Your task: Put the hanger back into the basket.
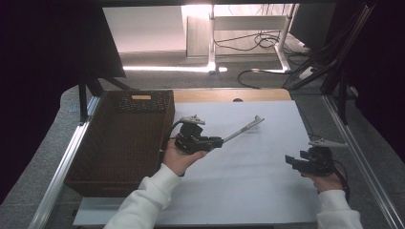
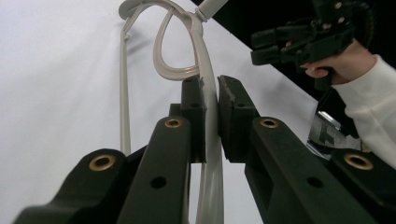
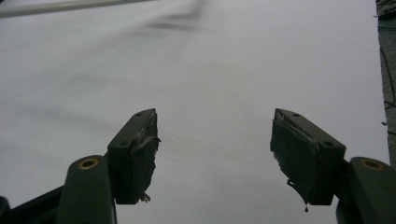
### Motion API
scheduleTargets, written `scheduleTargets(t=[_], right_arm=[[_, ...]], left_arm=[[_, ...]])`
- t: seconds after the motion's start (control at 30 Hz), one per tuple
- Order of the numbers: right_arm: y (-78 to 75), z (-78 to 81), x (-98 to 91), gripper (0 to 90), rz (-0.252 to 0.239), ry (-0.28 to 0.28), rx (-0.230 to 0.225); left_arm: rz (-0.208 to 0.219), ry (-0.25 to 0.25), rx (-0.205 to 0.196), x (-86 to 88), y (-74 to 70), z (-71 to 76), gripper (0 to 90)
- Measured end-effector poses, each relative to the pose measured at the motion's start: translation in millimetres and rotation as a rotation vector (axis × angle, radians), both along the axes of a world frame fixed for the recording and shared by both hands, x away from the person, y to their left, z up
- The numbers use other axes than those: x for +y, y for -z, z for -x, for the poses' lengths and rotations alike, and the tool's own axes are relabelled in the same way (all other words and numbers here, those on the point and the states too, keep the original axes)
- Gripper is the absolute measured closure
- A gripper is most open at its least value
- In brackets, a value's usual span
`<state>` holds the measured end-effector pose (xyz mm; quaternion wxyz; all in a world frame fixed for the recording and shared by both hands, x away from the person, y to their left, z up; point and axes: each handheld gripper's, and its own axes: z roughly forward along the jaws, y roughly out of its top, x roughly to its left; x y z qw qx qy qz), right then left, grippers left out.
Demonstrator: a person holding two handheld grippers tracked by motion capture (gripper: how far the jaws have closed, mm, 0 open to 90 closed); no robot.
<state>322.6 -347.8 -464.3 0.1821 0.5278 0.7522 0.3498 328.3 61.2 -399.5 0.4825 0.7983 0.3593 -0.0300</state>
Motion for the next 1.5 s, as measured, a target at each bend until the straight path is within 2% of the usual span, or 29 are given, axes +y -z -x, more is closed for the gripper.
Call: scheduleTargets(t=[0.53,1.1,1.5], right_arm=[[2.7,-0.7,3.2,32.4,0.008,-0.009,0.009],[4.1,-1.1,3.8,32.0,0.013,-0.012,0.014],[3.3,-0.6,4.4,31.4,0.012,-0.012,0.01]], left_arm=[[0.058,-0.013,-0.042,34.4,-24.4,13.6,82.3],[0.058,-0.042,-0.074,63.1,-37.9,24.8,82.3],[0.096,-0.057,-0.078,86.4,-42.6,29.9,82.3]])
